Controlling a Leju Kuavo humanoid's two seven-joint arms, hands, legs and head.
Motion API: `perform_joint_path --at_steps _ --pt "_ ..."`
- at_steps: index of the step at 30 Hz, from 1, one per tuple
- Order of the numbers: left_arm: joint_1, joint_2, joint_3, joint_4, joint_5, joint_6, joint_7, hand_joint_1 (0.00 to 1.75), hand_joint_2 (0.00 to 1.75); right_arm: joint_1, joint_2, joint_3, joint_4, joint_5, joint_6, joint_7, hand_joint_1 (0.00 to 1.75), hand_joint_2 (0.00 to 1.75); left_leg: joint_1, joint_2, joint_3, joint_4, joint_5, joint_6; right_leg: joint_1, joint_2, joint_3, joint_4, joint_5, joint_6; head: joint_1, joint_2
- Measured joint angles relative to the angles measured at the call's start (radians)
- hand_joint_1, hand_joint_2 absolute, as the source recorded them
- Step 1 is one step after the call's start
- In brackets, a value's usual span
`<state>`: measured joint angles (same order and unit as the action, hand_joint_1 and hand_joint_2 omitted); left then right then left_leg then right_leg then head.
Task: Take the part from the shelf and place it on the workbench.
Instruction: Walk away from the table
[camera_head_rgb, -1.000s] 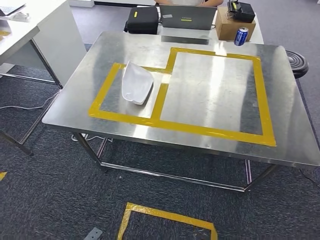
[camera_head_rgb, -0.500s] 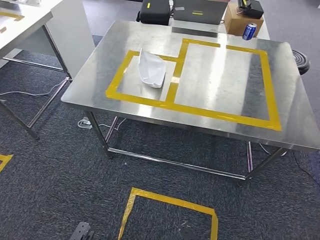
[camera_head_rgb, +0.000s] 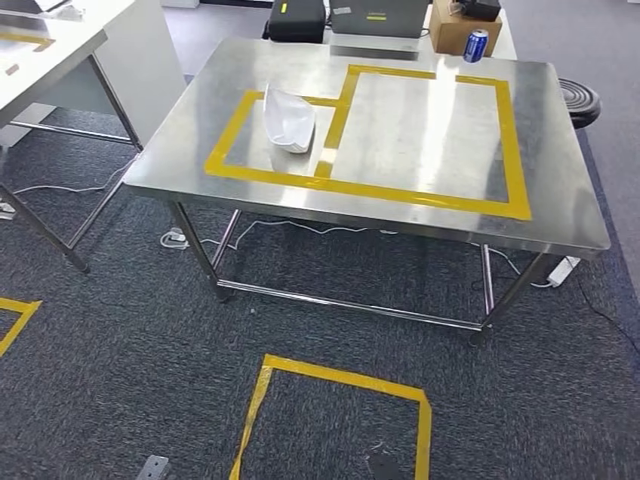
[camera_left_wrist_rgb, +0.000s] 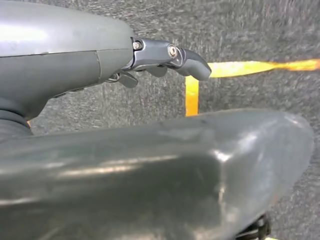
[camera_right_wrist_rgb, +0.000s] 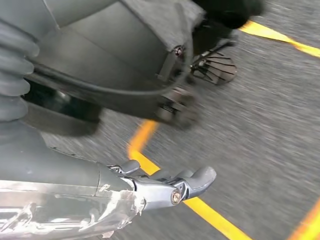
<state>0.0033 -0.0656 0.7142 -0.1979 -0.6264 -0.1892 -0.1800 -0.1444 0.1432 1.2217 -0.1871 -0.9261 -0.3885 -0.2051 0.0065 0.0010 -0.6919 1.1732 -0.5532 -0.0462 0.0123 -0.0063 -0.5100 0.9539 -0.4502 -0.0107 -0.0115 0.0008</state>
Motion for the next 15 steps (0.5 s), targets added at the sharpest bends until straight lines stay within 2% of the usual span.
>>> perform_joint_path --at_steps 1,2,3,4,5,6,7,8,9,10,11,12,13,15 --pt "-0.001 0.001 0.004 0.0 0.004 -0.014 -0.027 0.0 0.0 0.012 -0.002 -0.009 0.0 -0.009 0.014 0.005 0.0 0.0 0.0 0.0 -0.006 0.053 -0.012 -0.002 0.0 -0.001 -0.017 0.003 0.013 0.001 0.0 0.0" --pt "-0.003 0.002 0.008 0.0 0.001 -0.025 -0.054 0.0 0.0 0.024 -0.003 -0.017 0.002 -0.016 0.029 0.009 0.0 0.0 0.001 0.0 0.001 0.082 0.0 -0.004 0.0 -0.003 -0.036 0.007 0.025 0.002 -0.001 0.0" --pt "-0.004 0.002 0.01 0.0 -0.01 -0.033 -0.075 0.0 0.0 0.033 -0.005 -0.024 0.003 -0.021 0.041 0.013 0.0 0.0 0.002 0.0 0.024 0.079 0.029 -0.005 0.0 -0.003 -0.057 0.013 0.037 0.004 -0.001 0.0" --pt "-0.007 0.001 0.01 0.0 -0.029 -0.036 -0.087 0.0 0.0 0.04 -0.007 -0.03 0.005 -0.022 0.049 0.019 0.0 0.0 0.004 0.0 0.065 0.043 0.058 -0.006 0.0 -0.003 -0.078 0.02 0.048 0.007 -0.001 0.0" --pt "-0.011 -0.002 0.008 0.0 -0.051 -0.038 -0.089 0.0 0.0 0.043 -0.009 -0.034 0.006 -0.022 0.056 0.024 0.0 0.0 0.006 0.0 0.121 -0.02 0.071 -0.006 0.001 -0.002 -0.096 0.027 0.058 0.011 -0.001 0.0" --pt "-0.016 -0.005 0.004 0.0 -0.072 -0.039 -0.084 0.0 0.0 0.045 -0.011 -0.037 0.007 -0.022 0.064 0.028 0.0 0.0 0.007 -0.001 0.18 -0.098 0.064 -0.004 0.002 0.0 -0.112 0.036 0.066 0.015 -0.001 0.0" --pt "-0.022 -0.01 -0.001 0.0 -0.082 -0.044 -0.075 0.0 0.0 0.045 -0.013 -0.041 0.008 -0.02 0.076 0.031 0.0 0.0 0.007 -0.001 0.222 -0.161 0.05 0.001 0.004 0.001 -0.123 0.042 0.076 0.021 -0.001 0.0" --pt "-0.026 -0.017 -0.004 0.001 -0.079 -0.054 -0.069 0.0 0.0 0.045 -0.017 -0.043 0.009 -0.016 0.092 0.033 0.0 0.0 0.005 -0.002 0.246 -0.202 0.036 0.009 0.005 0.002 -0.13 0.044 0.086 0.026 -0.002 0.0" --pt "-0.029 -0.024 -0.004 0.001 -0.064 -0.068 -0.066 0.0 0.0 0.046 -0.021 -0.045 0.011 -0.008 0.106 0.032 0.0 0.0 0.003 -0.002 0.249 -0.22 0.033 0.019 0.004 0.002 -0.134 0.044 0.097 0.032 -0.002 0.0" --pt "-0.03 -0.032 0.001 0.002 -0.044 -0.082 -0.067 0.0 0.0 0.047 -0.024 -0.045 0.012 0.004 0.117 0.029 0.0 0.0 0.002 0.0 0.239 -0.218 0.041 0.03 0.002 0.002 -0.137 0.042 0.105 0.037 -0.002 0.0" --pt "-0.03 -0.038 0.006 0.002 -0.03 -0.09 -0.07 0.0 0.0 0.049 -0.027 -0.044 0.014 0.018 0.124 0.022 0.0 0.0 0.002 0.001 0.23 -0.217 0.05 0.039 0.0 0.003 -0.143 0.047 0.096 0.043 -0.001 0.0" --pt "-0.029 -0.042 0.01 0.003 -0.03 -0.09 -0.067 0.0 0.0 0.05 -0.028 -0.043 0.015 0.035 0.13 0.014 0.0 0.0 0.003 0.003 0.218 -0.217 0.062 0.047 -0.002 0.005 -0.153 0.07 0.066 0.049 0.002 0.0" --pt "-0.029 -0.043 0.012 0.003 -0.042 -0.082 -0.06 0.0 0.0 0.047 -0.029 -0.038 0.015 0.059 0.138 0.01 0.0 0.0 0.004 0.005 0.205 -0.217 0.074 0.054 -0.003 0.006 -0.167 0.114 0.017 0.054 0.005 0.0" --pt "-0.029 -0.041 0.011 0.003 -0.072 -0.06 -0.039 0.0 0.0 0.029 -0.03 -0.015 0.015 0.121 0.159 0.027 0.0 0.0 0.002 0.006 0.174 -0.216 0.1 0.059 -0.003 0.008 -0.196 0.248 -0.088 0.062 0.011 0.0"
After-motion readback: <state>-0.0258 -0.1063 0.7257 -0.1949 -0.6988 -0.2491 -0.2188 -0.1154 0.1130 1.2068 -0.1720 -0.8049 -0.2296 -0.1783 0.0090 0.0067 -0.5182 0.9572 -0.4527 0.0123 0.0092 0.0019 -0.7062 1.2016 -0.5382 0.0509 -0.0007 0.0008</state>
